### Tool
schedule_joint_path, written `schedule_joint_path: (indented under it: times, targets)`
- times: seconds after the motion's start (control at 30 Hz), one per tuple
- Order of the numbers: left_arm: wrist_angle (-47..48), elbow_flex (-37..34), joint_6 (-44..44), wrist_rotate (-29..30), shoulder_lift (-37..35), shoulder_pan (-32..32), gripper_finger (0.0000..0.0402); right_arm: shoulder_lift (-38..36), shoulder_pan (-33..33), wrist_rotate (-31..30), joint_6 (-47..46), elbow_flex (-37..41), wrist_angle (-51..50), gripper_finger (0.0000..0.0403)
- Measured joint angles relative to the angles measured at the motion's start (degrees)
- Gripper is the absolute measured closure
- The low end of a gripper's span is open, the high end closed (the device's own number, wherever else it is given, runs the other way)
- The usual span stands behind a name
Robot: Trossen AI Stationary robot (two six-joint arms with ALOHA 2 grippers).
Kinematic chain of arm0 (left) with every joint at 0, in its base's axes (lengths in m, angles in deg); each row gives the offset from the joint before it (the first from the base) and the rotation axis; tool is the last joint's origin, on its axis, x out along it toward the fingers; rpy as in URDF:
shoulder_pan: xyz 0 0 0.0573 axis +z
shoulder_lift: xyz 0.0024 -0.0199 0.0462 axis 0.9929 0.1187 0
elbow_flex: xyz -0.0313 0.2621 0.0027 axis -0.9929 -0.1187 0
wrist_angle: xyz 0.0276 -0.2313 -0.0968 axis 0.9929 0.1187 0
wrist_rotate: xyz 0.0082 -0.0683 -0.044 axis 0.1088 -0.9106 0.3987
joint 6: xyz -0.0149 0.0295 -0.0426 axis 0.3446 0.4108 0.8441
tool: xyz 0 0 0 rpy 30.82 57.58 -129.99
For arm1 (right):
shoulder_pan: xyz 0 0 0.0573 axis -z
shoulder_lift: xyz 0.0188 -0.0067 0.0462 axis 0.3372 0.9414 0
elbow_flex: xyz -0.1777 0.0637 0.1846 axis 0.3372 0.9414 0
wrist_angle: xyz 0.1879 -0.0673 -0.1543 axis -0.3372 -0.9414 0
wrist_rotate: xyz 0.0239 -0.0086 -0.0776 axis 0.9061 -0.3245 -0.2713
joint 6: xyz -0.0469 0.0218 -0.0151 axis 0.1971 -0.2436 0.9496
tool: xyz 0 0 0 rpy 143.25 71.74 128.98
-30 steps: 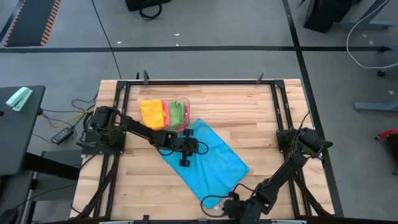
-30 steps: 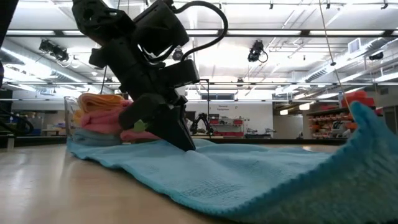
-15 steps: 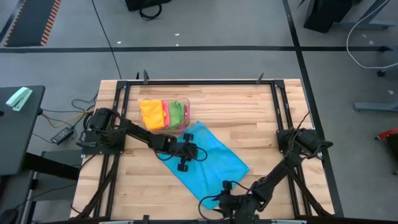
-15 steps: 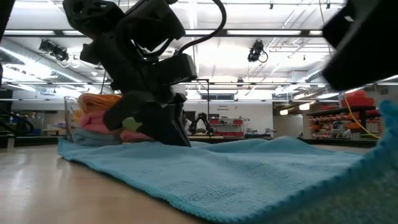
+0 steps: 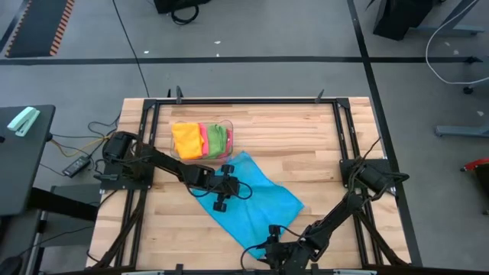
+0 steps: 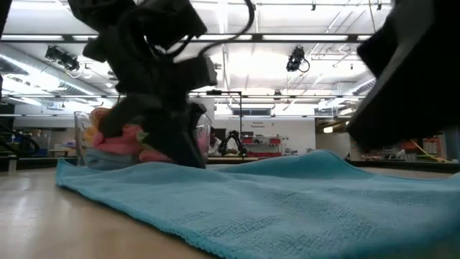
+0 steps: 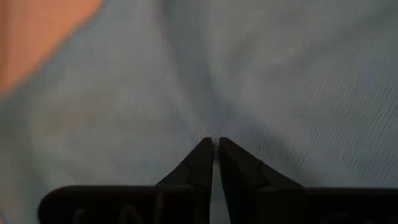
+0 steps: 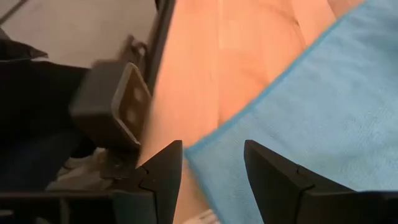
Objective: Fold microfiber towels
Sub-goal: Fold the blue microfiber towel
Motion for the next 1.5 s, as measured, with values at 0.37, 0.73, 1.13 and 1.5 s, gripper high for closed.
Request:
schedule_joint_path:
  times: [0.37,0.73,1.13,1.5]
  targets:
    - [4.8,0.1,0.2,-1.5,-3.6,-0.9,0.0362,-0.1,-0.7,-1.0,-1.5,-3.1,-7.5,0.0222]
    - [13.4,0.2,-2.0,-4.5,-5.8,-6.0,0.0362,-0.1,-0.7,-1.0,-1.5,-4.5,-7.4,0.0222]
    - [25.5,0.2,-3.3,-4.3,-6.3,-10.8,0.0329,3.3,-0.1,0.6,1.4,-4.9,-5.6,0.0222]
    - [40.8,2.3,-8.7,-3.8,-6.8,-12.2,0.0215,4.3,0.1,1.7,0.2,-4.9,-6.5,0.0332]
